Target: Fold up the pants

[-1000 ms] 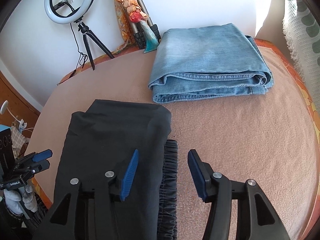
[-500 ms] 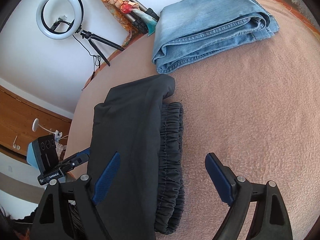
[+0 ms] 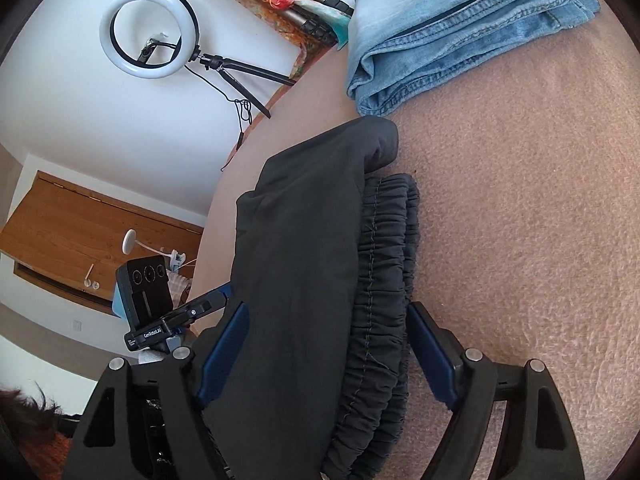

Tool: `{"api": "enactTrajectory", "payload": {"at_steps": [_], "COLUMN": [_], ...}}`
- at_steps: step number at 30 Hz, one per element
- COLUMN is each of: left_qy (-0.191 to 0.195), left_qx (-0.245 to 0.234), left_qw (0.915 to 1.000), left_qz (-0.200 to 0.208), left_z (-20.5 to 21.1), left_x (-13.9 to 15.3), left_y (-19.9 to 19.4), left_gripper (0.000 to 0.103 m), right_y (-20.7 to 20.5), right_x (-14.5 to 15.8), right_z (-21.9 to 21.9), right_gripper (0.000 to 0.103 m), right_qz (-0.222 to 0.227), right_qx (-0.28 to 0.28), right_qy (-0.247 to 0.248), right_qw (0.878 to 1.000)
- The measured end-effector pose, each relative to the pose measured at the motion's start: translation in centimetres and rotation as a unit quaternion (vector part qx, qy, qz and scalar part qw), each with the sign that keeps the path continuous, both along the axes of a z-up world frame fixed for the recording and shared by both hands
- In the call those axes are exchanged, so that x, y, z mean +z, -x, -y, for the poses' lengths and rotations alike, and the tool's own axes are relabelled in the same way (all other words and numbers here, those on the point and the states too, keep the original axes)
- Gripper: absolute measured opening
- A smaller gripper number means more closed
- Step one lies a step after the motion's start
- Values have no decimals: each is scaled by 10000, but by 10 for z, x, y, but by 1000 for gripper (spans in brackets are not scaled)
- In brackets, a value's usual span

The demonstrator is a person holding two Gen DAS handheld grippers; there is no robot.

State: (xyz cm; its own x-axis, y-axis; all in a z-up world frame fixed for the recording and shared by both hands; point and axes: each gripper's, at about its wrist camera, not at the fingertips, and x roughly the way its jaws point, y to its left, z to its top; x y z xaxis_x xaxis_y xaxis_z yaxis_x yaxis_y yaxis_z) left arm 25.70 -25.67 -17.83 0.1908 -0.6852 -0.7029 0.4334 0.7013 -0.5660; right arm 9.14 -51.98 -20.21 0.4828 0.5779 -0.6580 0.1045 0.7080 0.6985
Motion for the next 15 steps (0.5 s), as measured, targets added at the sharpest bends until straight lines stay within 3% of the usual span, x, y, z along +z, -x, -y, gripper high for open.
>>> {"api": "enactTrajectory", "payload": {"at_steps": [2,7,11,15], "left_qy": [101,222,168,172], "left_qx": [20,69,24,22], "left_qw": [9999,9997,9999,9998], "left_qz": [-44,-103,-20,3], "left_z": [-2,-2,2,2], "left_x": [-1,-3,-1,0], "left_y": [-1,-4,-3,-3], "left_gripper": [55,55,55,36], "right_y": [-4,-11,-13,-13], "right_x": [0,-6,-9,1], "right_z": [-5,-7,-13,-22], "right_gripper": [80,54,41,35], "right_qz": [49,18,34,98], "right_qx": [59,-33,-134,-42], "right_qy": [31,-51,-58,350], "right_qw": [10000,10000,9999,9993]}}
